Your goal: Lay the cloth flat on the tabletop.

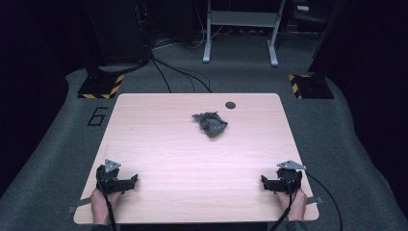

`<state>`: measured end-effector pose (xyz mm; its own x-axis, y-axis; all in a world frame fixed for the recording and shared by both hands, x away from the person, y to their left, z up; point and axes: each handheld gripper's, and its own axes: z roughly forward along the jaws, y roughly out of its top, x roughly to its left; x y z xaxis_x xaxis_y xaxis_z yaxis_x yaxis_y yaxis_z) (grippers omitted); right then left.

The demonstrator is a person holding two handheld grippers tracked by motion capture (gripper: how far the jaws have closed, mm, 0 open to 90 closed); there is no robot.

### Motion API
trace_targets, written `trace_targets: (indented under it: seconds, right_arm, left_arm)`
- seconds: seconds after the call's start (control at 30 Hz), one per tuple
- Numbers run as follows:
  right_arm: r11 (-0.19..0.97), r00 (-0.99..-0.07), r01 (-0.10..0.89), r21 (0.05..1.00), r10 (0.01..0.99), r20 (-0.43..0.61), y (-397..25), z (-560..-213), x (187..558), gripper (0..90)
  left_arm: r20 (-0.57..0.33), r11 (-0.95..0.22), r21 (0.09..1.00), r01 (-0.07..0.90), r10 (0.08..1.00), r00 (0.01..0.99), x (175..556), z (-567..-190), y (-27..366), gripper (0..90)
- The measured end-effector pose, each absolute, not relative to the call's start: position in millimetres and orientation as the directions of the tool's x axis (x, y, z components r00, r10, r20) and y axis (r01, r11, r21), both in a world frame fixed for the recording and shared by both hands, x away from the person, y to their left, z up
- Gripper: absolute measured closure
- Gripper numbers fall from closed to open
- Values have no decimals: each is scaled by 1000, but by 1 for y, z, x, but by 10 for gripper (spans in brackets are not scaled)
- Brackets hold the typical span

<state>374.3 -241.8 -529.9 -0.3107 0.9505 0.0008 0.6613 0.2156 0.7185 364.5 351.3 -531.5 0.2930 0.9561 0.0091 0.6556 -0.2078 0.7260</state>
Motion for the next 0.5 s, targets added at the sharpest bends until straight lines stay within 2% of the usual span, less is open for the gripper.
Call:
trace_targets:
  seconds: [0.4, 0.5]
  right_arm:
    - [211, -308, 679, 703, 951, 13, -237, -526, 377, 1]
    - [219, -329, 672, 708, 944, 21, -229, -516, 381, 8]
  left_arm:
    - [3, -208, 721, 661, 955, 297, 364, -531, 351, 39]
    - [7, -204, 730, 653, 957, 291, 364, -532, 351, 39]
